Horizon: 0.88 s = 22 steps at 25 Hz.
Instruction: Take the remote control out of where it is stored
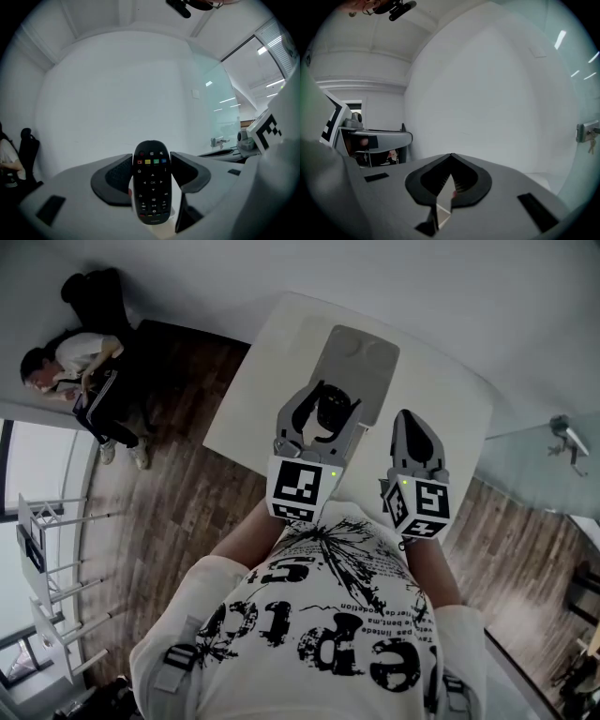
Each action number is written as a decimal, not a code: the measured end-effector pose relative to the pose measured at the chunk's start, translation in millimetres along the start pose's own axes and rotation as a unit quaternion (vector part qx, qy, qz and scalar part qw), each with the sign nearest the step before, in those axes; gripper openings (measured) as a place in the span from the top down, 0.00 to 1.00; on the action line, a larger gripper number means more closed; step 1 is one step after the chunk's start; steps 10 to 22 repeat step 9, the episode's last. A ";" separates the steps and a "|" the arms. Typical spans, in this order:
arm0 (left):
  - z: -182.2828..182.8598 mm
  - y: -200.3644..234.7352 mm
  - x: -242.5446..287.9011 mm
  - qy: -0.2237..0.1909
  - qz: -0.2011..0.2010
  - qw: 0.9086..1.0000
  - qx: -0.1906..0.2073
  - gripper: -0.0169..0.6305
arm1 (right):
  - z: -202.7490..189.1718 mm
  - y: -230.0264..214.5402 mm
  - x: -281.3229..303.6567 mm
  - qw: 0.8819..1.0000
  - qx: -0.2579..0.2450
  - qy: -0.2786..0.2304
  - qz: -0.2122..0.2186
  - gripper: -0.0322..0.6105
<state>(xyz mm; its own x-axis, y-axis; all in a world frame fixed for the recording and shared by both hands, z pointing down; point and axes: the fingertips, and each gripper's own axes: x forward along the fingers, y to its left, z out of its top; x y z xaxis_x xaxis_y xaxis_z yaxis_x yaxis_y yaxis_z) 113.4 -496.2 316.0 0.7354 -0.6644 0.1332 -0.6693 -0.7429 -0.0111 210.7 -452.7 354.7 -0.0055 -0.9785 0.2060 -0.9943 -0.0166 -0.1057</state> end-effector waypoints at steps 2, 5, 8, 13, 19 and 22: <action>-0.5 1.2 0.2 0.000 0.001 1.000 -0.003 0.57 | 0.1 -0.6 0.0 1.000 0.000 -0.001 -0.003 0.95; -1.9 -2.2 1.5 0.002 0.002 1.000 -0.003 0.57 | -0.2 -4.4 -2.1 1.000 0.000 -0.003 -0.003 0.95; -3.1 -5.5 2.6 0.003 0.004 1.000 -0.004 0.57 | -0.2 -7.8 -4.1 1.000 0.000 -0.003 -0.003 0.95; -3.4 -6.1 2.8 0.004 0.006 1.000 -0.005 0.57 | -0.2 -8.8 -4.6 1.000 0.000 -0.004 -0.003 0.95; -3.4 -6.1 2.8 0.004 0.006 1.000 -0.005 0.57 | -0.2 -8.8 -4.6 1.000 0.000 -0.004 -0.003 0.95; -3.4 -6.1 2.8 0.004 0.006 1.000 -0.005 0.57 | -0.2 -8.8 -4.6 1.000 0.000 -0.004 -0.003 0.95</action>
